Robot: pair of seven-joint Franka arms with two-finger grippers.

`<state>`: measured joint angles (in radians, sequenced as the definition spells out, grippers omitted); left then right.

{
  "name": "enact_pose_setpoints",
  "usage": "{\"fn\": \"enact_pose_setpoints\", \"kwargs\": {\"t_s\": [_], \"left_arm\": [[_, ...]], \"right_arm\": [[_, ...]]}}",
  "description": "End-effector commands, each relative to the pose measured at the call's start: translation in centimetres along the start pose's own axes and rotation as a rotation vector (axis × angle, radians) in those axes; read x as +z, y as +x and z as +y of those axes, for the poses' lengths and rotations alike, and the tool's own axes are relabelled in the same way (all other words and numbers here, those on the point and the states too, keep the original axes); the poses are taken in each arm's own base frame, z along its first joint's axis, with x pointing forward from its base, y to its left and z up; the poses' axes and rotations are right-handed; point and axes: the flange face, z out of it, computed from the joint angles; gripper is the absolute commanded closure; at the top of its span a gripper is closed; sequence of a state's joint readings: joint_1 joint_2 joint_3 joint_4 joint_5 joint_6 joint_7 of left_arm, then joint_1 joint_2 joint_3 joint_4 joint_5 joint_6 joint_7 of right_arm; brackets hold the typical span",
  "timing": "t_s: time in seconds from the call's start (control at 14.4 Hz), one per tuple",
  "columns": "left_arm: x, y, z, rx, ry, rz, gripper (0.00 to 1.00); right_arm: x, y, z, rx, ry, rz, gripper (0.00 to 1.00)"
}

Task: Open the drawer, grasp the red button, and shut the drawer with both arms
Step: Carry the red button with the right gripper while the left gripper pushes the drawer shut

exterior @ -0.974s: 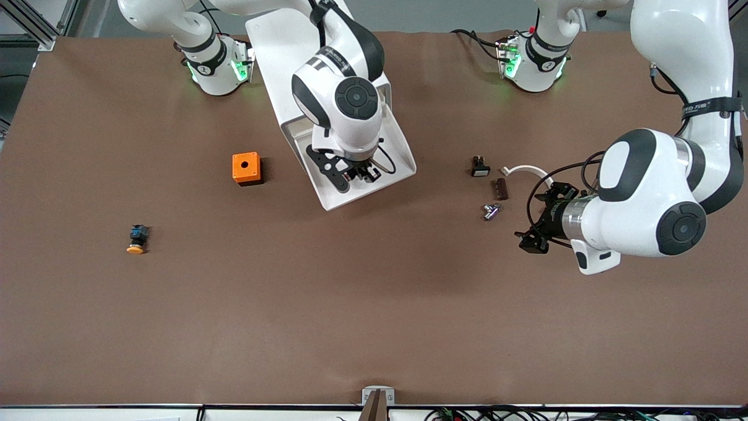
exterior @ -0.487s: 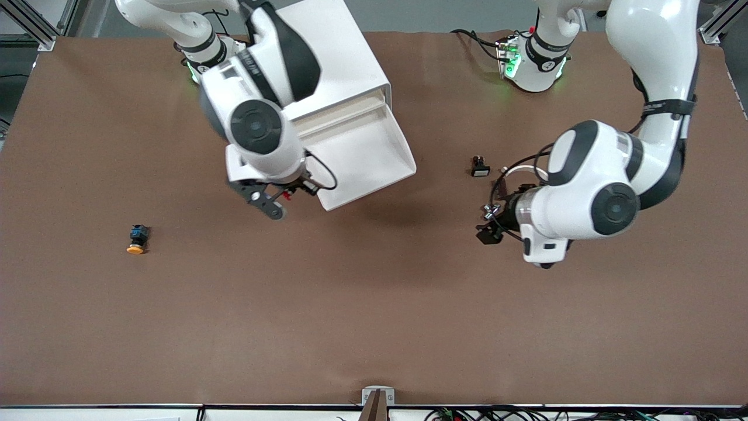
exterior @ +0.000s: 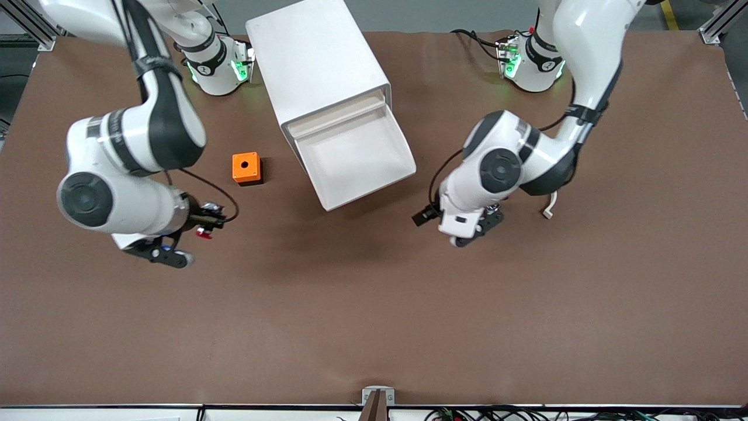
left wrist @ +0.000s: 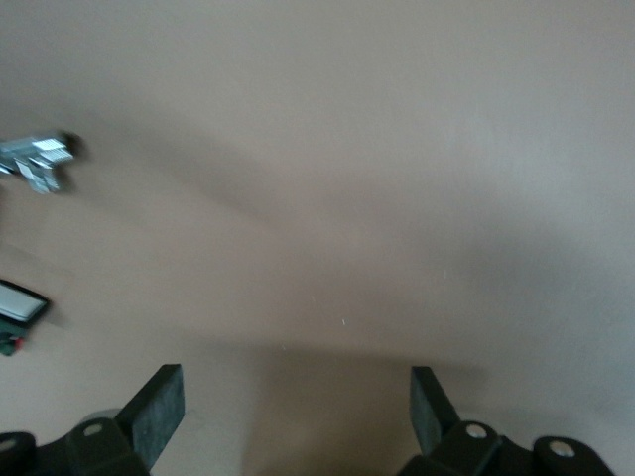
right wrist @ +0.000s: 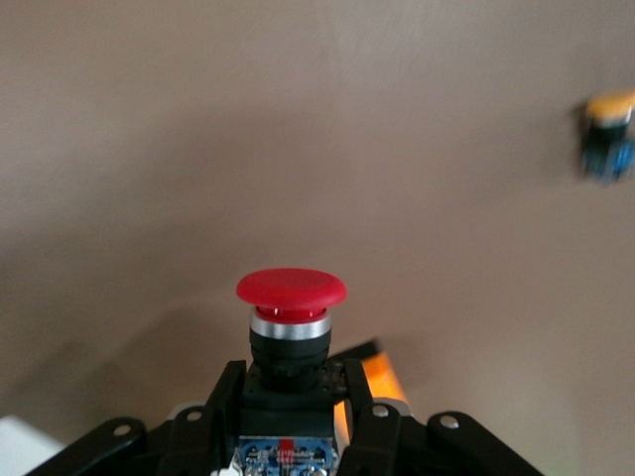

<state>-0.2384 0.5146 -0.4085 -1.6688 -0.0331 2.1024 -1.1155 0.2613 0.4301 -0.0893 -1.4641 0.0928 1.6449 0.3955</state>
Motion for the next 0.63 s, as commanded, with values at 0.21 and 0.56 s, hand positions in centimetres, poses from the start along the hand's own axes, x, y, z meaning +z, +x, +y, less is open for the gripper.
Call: {"fn": "enact_pose_setpoints", "kwargs": {"t_s": [0.21, 0.56], "left_arm": [[5.9, -7.2, 2.0, 0.139, 0.009, 0.013, 0.0], [7.7, -11.1, 2.3, 0.188, 0.033, 0.006, 0.0]], "right_arm": [[7.9, 3.1, 8.0, -0.148, -0.05, 0.052, 0.79], [11.3, 5.1, 11.7, -0.214, -0.087, 0.118, 0.78]]}}
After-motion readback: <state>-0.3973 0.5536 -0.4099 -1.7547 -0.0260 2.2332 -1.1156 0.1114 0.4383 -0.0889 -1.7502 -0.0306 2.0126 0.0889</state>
